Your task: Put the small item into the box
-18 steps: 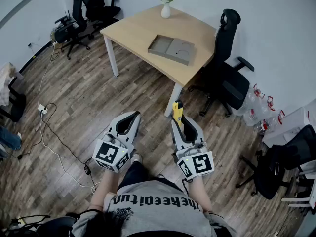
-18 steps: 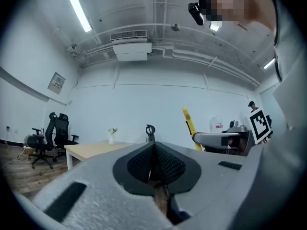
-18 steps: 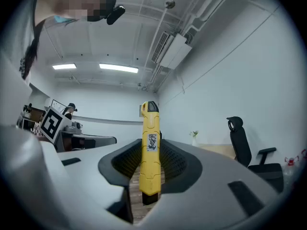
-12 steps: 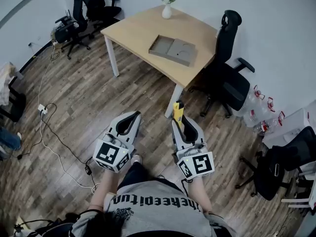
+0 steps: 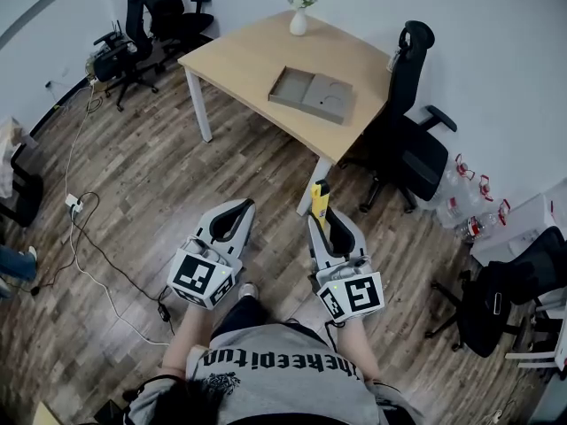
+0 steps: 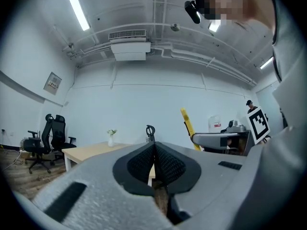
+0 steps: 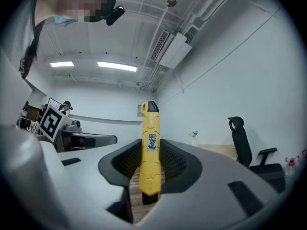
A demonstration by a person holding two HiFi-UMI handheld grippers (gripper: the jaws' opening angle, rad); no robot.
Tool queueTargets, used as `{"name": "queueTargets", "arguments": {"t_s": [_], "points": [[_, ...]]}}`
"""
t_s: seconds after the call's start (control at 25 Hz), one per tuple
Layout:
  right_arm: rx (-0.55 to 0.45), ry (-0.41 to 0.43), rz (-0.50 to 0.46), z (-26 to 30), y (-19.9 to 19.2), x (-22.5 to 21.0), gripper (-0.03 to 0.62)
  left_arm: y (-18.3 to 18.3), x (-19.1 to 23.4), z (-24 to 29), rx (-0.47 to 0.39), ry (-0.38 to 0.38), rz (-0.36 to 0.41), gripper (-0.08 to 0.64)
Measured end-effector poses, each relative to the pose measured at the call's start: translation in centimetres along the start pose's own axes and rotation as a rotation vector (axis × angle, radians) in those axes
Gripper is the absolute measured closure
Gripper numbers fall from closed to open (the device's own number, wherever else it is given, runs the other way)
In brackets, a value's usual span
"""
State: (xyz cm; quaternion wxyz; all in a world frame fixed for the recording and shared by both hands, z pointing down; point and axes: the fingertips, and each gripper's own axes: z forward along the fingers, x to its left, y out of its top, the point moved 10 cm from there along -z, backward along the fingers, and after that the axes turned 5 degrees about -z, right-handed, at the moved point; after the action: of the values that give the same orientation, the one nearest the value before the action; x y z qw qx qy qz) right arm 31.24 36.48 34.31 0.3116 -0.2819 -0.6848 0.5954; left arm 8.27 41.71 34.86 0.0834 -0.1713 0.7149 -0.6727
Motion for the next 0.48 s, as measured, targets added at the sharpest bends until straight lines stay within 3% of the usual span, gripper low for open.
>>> {"name": "queueTargets", "arguments": {"t_s": [0.48], "points": [[-0.019,-0.064,0.034,6.5,-0.8,0.4,0.472,1.0,7.2,2.5,-0.022,-0.043,0.010,0.543]]}}
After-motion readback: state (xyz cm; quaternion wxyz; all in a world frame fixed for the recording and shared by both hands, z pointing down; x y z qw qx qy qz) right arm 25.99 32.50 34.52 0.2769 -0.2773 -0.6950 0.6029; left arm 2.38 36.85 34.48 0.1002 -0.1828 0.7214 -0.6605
